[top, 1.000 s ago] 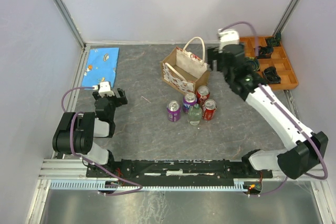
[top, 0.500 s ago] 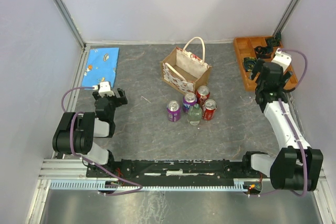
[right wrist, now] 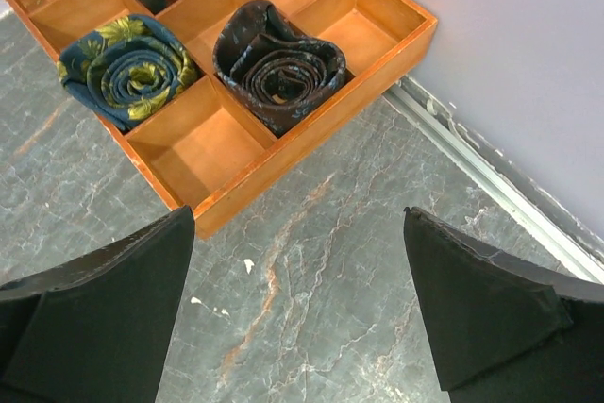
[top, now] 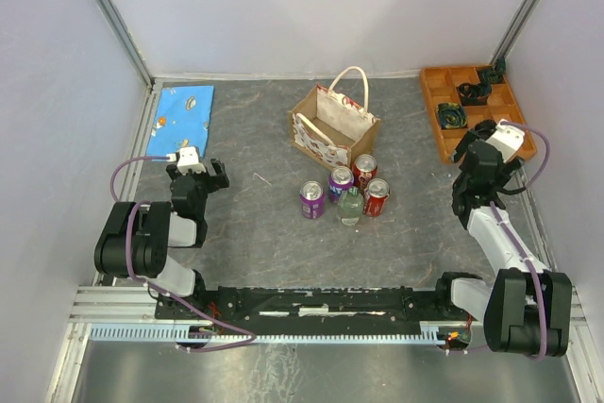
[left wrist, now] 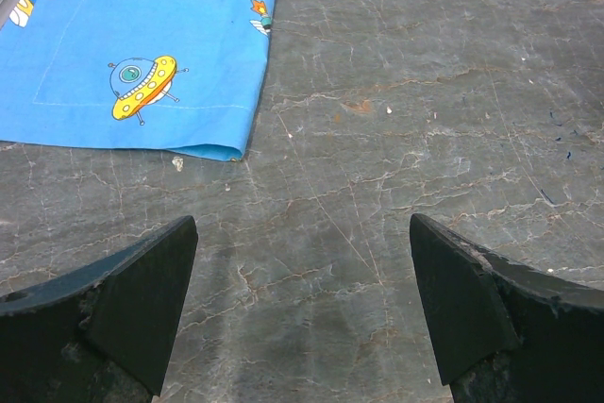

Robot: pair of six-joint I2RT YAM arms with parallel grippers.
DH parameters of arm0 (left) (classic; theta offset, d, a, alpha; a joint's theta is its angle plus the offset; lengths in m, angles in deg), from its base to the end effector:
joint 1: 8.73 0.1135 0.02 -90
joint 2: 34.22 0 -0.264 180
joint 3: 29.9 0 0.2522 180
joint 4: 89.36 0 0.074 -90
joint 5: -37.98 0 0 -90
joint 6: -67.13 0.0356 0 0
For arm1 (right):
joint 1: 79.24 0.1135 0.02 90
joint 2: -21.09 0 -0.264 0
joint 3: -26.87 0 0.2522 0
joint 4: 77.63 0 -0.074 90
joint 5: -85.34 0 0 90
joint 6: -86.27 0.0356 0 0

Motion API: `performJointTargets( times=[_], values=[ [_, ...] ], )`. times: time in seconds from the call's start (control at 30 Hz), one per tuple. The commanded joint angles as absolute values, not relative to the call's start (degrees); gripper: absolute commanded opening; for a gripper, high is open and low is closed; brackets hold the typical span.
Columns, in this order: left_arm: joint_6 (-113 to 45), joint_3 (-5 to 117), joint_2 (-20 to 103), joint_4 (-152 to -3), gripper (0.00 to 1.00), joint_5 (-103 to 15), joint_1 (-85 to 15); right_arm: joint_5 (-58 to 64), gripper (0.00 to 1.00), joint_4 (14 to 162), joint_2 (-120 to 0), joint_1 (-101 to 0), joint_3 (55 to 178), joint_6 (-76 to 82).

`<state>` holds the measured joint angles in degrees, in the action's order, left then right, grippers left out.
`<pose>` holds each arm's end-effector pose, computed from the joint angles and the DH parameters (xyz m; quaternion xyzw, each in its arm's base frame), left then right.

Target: Take the beverage out of the canvas bag

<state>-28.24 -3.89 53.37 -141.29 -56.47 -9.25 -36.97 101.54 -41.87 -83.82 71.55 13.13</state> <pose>0.2369 0.0006 0.1371 -0.0573 0.7618 -0.0035 0.6453 0.2355 -0.0380 0.2355 0.3041 0.7388 -0.1658 0.5781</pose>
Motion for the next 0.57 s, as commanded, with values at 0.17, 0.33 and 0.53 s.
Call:
performJointTargets(
  times=[0.17, 0.33, 0.53],
  values=[
    [-24.1, -2.78, 52.79, -143.25, 0.99, -57.9, -9.79, -41.33, 0.99, 107.11, -41.86, -84.43, 70.84, 14.1],
    [-24.1, -2.72, 52.8, -143.14, 0.99, -58.01, -9.87, -41.29, 0.99, 106.68, -42.17, -84.57, 71.37, 14.02],
    [-24.1, -2.7, 52.79, -143.13, 0.99, -58.06, -9.88, -41.07, 0.99, 106.28, -42.68, -84.55, 71.55, 14.4]
  ],
)
